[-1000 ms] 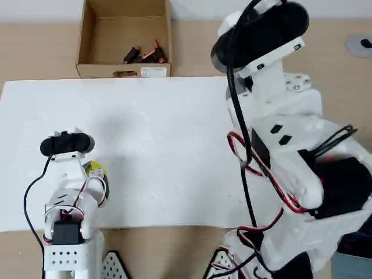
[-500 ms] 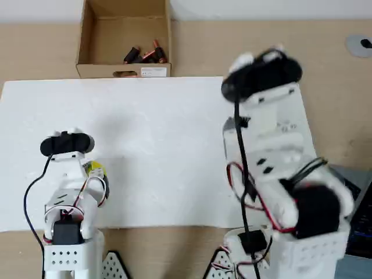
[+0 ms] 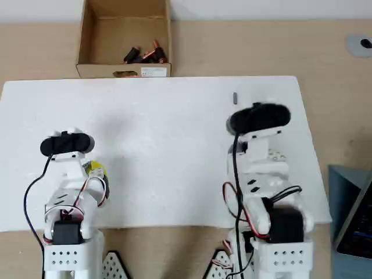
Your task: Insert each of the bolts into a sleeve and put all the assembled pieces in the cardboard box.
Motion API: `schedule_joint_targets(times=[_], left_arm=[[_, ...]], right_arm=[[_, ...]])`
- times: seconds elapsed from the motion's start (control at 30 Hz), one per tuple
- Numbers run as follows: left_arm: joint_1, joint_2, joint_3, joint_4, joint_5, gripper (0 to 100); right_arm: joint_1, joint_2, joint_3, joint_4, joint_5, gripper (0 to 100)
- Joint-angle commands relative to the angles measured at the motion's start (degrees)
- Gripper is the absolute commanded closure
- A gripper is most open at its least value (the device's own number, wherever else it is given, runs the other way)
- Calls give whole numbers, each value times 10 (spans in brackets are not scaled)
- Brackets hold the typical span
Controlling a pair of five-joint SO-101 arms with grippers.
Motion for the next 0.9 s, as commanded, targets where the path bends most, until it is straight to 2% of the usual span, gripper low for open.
schedule_joint_targets(times=[0.0, 0.33, 0.67, 0.87], left_arm=[[-2, -4, -1, -11, 0, 997], [-2, -4, -1, -11, 0, 997], [-2, -4, -1, -11, 0, 997], [-2, -4, -1, -11, 0, 997]], right_arm=[[7, -40, 71, -49, 11, 989], [7, -143, 239, -128, 31, 989], [7, -275, 337, -113, 42, 989], [3, -286, 336, -83, 40, 989]])
